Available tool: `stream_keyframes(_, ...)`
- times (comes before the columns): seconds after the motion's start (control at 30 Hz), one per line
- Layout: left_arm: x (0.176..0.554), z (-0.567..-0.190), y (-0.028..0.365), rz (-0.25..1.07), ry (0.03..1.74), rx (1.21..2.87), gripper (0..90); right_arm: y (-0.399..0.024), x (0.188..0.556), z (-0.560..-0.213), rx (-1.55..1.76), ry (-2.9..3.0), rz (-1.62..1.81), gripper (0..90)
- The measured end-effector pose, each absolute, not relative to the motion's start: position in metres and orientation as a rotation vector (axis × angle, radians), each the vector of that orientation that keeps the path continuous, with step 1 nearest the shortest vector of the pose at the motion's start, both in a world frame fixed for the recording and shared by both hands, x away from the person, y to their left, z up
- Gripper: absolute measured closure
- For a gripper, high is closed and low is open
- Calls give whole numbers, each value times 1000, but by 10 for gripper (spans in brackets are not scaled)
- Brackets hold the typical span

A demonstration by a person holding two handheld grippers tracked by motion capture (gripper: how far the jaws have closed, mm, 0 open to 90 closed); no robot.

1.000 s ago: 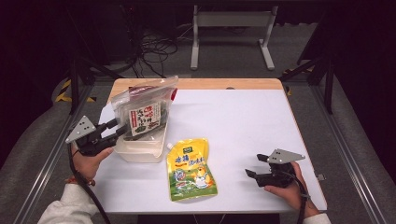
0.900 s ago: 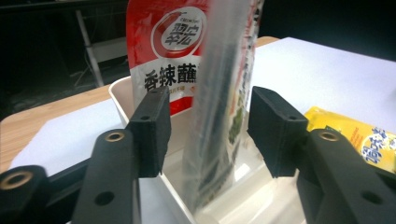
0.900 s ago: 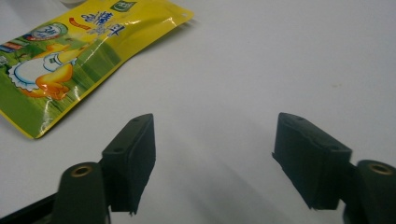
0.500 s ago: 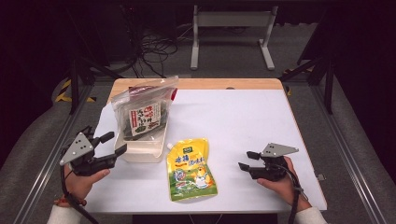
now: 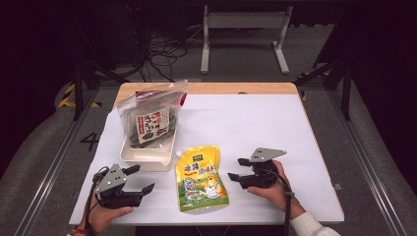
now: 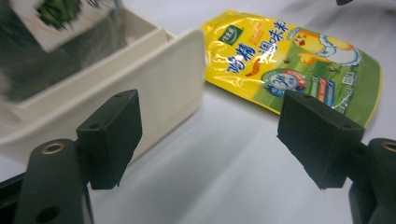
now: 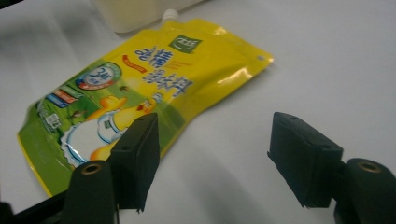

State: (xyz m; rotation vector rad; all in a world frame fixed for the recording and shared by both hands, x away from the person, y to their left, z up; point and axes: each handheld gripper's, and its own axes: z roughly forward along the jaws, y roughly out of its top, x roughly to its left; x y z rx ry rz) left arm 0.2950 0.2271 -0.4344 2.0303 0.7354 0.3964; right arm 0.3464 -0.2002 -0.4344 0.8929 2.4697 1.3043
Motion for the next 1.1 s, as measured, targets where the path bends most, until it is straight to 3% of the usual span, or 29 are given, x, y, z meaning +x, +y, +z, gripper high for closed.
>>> stream_keyframes(0.27,296,-451,210,358,711,2134,179,-161,351,-443,882,2520,1324,258)
stream_keyframes(0.57,300,-454,211,324,726,2107,165,-136,363,-459,993,2596,1256,249)
stream_keyframes(0.67,300,-454,210,312,722,2116,161,-136,365,-458,1012,2630,1270,309)
stream_keyframes(0.83,302,-456,203,292,704,2136,160,-141,368,-457,1058,2697,1304,593)
stream_keyframes(0.93,304,-458,200,277,706,2136,160,-143,368,-455,1038,2719,1316,712)
stream_keyframes(1.1,307,-458,199,251,720,2121,154,-142,364,-453,974,2706,1310,777)
